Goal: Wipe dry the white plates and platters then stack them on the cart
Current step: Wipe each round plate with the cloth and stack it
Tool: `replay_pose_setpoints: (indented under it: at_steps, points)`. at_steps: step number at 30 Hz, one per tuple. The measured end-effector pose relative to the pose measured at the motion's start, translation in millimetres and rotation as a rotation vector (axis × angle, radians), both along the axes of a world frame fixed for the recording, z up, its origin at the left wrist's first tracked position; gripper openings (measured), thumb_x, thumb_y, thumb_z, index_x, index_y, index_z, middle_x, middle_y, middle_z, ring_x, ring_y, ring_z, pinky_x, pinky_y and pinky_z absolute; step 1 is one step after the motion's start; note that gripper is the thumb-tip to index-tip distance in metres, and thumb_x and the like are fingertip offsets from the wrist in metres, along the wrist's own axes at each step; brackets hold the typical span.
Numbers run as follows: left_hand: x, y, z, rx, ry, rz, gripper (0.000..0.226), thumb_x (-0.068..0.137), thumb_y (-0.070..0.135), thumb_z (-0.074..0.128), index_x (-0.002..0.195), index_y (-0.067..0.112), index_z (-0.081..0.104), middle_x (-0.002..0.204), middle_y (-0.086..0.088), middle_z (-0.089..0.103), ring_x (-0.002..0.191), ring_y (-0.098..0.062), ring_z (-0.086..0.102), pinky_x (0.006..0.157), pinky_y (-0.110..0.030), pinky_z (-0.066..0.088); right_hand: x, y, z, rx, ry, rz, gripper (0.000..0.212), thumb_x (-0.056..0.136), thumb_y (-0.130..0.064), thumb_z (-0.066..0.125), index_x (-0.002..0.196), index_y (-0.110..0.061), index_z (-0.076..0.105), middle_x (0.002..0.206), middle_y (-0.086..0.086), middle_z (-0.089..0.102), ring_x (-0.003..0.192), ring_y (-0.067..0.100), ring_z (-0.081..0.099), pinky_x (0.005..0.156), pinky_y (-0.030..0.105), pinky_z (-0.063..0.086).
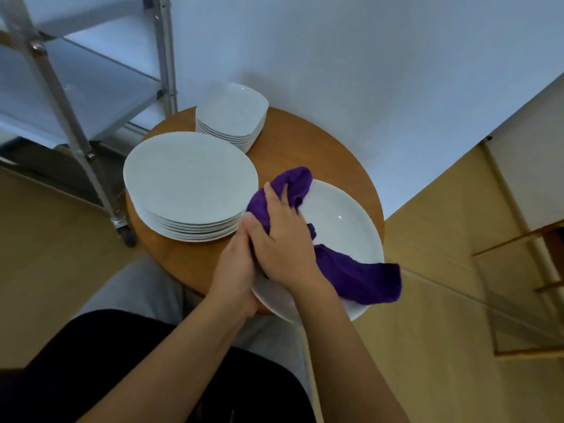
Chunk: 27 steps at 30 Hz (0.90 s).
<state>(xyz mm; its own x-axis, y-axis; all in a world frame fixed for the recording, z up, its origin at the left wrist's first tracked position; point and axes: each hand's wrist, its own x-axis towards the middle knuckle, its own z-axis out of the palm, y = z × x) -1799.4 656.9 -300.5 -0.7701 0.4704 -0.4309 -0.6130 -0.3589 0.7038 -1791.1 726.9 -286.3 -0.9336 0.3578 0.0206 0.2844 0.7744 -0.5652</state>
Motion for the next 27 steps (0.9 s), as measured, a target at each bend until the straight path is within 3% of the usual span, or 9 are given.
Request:
replay_pose_setpoints:
  at_steps: [2,4,6,10,14,16,20,24,27]
  points:
    - [-8.7,-9.4,-1.9,0.035,-0.032,-0.020,0.035,0.097,0.047,0.034,0.107,0.025,0.060,0.083,0.010,0.072,0.080,-0.009,0.070,0.059,-0.028,0.058,11.5,-6.4,5.7,-0.221,0.013,0.118,0.053,0.094,-0.050,0.032,0.144,-0.034,0.027,0.143,-0.013,0.041,0.122,-0.002,0.039,0.108,0.030,0.031]
    - [-16.1,-20.5,-5.0,0.044,-0.109,0.006,0.040,0.092,0.056,0.039,0.103,0.026,0.062,0.083,0.004,0.073,0.086,-0.016,0.070,0.062,-0.031,0.059,29.1,-8.1,7.3,-0.271,-0.042,0.256,0.042,0.096,-0.046,0.032,0.137,-0.040,0.034,0.130,-0.024,0.046,0.110,-0.016,0.039,0.102,0.020,0.030]
    - [-22.4,-25.8,-8.2,-0.011,-0.192,0.037,0.046,0.088,0.061,0.043,0.109,0.025,0.063,0.099,-0.004,0.072,0.094,-0.027,0.068,0.078,-0.041,0.057,47.7,-4.9,4.1,-0.205,-0.141,0.360,0.044,0.095,-0.048,0.033,0.138,-0.040,0.036,0.138,-0.024,0.042,0.122,-0.013,0.034,0.109,0.026,0.027]
    - [-27.4,-30.0,-8.9,0.093,-0.262,-0.077,0.053,0.090,0.060,0.039,0.125,0.024,0.055,0.118,-0.008,0.066,0.107,-0.031,0.062,0.095,-0.049,0.047,73.0,15.6,4.5,0.033,-0.226,0.451,0.056,0.090,-0.048,0.041,0.143,-0.043,0.029,0.144,-0.035,0.019,0.135,-0.017,0.005,0.116,0.026,-0.003]
    - [-28.8,-33.7,-7.4,0.079,-0.142,-0.024,0.031,0.090,0.053,0.044,0.108,0.035,0.061,0.108,0.004,0.070,0.095,-0.020,0.068,0.078,-0.039,0.055,79.5,46.7,14.4,0.368,-0.293,0.295,0.057,0.095,-0.044,0.040,0.147,-0.038,0.019,0.155,-0.016,0.021,0.143,0.006,0.013,0.116,0.029,-0.009]
    - [-32.9,-37.9,-4.5,-0.018,-0.138,-0.009,0.024,0.087,0.056,0.049,0.096,0.038,0.062,0.104,0.008,0.069,0.096,-0.020,0.064,0.083,-0.042,0.052,72.7,49.8,17.6,0.470,-0.315,0.198,0.055,0.097,-0.044,0.034,0.149,-0.030,0.019,0.155,-0.008,0.024,0.143,0.011,0.018,0.117,0.030,-0.003]
    - [-41.6,-48.0,-5.1,-0.017,-0.184,-0.004,0.035,0.085,0.059,0.049,0.107,0.034,0.061,0.109,0.001,0.068,0.100,-0.026,0.063,0.090,-0.047,0.048,68.8,21.0,14.7,0.326,-0.252,0.324,0.055,0.098,-0.052,0.026,0.148,-0.032,0.019,0.154,-0.018,0.018,0.143,0.006,0.013,0.119,0.032,0.004]
    - [-40.1,-53.0,-3.6,-0.014,-0.193,-0.045,0.043,0.087,0.059,0.048,0.110,0.025,0.063,0.102,-0.004,0.073,0.097,-0.027,0.067,0.089,-0.045,0.052,59.5,-11.5,3.0,0.257,-0.215,0.618,0.056,0.096,-0.053,0.024,0.148,-0.033,0.018,0.157,-0.015,0.015,0.134,-0.015,-0.015,0.111,0.018,-0.012]
    - [-32.7,-52.5,-3.8,-0.046,-0.183,-0.029,0.042,0.085,0.056,0.053,0.109,0.023,0.065,0.100,-0.003,0.073,0.095,-0.022,0.068,0.084,-0.038,0.054,33.4,-18.5,2.4,0.344,-0.132,0.638,0.058,0.096,-0.047,0.033,0.148,-0.022,0.027,0.156,-0.001,0.024,0.144,0.006,0.006,0.111,0.018,-0.012]
